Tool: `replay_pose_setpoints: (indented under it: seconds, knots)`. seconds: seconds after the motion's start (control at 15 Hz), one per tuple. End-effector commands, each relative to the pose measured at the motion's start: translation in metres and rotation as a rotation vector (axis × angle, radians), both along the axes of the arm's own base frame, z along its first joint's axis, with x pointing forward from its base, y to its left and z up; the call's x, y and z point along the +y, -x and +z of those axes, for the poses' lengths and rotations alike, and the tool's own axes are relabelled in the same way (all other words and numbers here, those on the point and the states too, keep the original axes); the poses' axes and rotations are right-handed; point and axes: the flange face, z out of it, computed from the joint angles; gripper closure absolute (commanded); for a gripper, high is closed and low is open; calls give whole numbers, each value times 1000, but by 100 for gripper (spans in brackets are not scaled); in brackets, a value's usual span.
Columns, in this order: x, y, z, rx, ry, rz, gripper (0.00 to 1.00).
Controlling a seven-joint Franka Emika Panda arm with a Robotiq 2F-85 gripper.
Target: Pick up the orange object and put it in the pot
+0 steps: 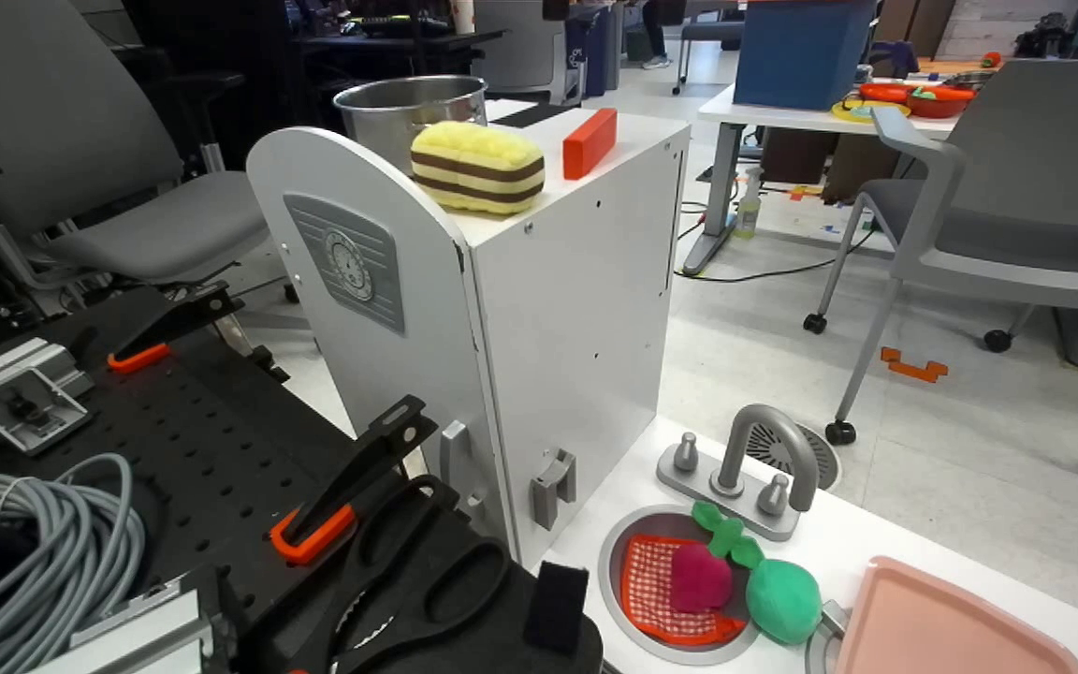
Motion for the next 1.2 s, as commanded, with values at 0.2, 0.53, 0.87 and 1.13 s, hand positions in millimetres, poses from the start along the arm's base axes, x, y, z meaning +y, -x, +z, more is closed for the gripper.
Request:
replay_pose_setpoints:
  seconds: [0.2, 0.53, 0.87, 1.13]
  knots:
    - [9, -10, -4, 10, 42, 41, 0]
    - [8, -12, -11, 38, 44, 60, 0]
    - [9, -7, -14, 28, 38, 62, 0]
    - [9, -7, -14, 28, 38, 64, 0]
